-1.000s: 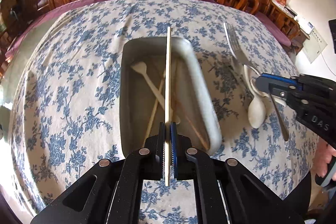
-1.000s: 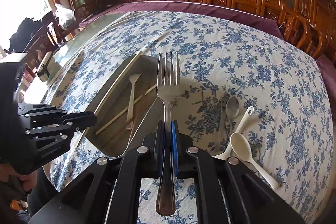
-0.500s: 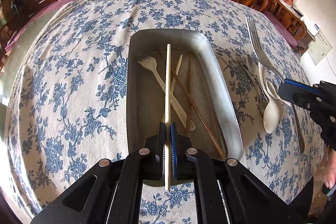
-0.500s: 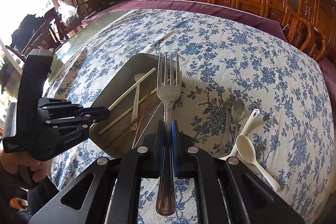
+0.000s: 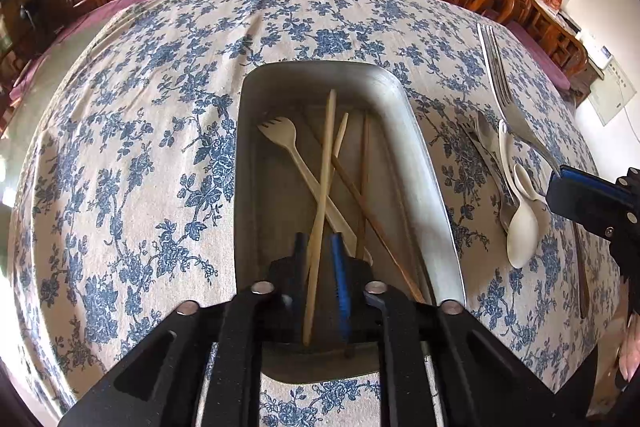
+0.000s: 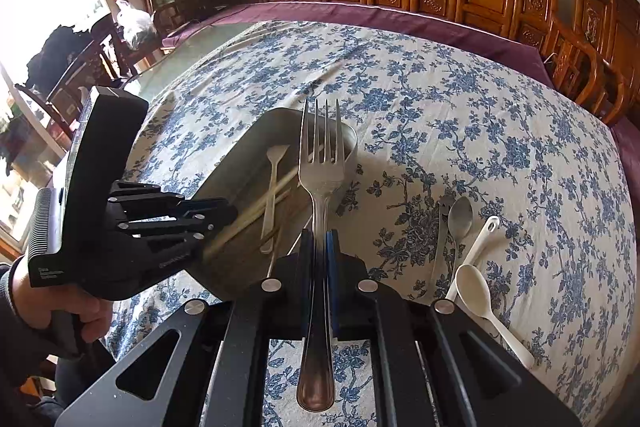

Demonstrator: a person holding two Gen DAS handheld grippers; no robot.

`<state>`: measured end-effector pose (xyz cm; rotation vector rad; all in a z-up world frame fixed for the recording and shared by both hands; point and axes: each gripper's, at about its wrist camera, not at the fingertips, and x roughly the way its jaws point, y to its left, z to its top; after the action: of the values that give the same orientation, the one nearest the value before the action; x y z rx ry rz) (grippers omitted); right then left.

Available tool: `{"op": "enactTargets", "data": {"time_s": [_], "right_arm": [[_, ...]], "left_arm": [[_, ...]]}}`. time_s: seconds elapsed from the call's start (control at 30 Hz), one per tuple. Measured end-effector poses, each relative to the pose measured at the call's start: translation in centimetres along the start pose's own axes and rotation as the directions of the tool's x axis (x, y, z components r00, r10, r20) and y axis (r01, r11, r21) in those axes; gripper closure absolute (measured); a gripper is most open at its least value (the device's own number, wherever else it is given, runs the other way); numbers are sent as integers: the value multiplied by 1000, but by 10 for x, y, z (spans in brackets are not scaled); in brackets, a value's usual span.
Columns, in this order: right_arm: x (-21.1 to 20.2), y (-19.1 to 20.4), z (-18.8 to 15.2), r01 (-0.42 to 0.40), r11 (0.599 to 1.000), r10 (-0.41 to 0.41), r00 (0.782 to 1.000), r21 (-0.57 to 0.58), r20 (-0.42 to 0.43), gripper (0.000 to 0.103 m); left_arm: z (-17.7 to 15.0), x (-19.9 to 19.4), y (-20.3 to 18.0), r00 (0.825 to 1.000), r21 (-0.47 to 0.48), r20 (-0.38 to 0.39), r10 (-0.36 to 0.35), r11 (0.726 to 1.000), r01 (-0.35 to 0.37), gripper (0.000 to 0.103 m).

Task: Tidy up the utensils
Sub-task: 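Move the silver fork over the tray and open the right gripper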

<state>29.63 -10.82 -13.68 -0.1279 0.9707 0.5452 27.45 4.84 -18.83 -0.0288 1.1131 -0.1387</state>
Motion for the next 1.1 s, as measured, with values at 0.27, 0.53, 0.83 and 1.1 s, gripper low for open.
{"op": "enactTargets", "data": {"time_s": [0.27, 0.53, 0.83, 1.1], "right_arm": [[7, 13, 10, -23, 1000, 23, 1000, -13, 3, 94], [22, 32, 19, -58, 998, 58, 998, -8, -6, 94], [44, 47, 30, -104, 994, 105, 994, 34, -22, 94], [78, 49, 37, -91, 990, 97, 994, 109, -55, 94]], "left_arm": [[-6, -35, 11, 997, -14, 72, 13, 1000, -12, 62], [-18, -73, 42, 990, -56, 138, 34, 998, -26, 34], [-30, -98, 72, 980, -99, 182, 75, 993, -58, 12], [-37, -102, 90, 978, -127, 185, 97, 989, -74, 11]]}}
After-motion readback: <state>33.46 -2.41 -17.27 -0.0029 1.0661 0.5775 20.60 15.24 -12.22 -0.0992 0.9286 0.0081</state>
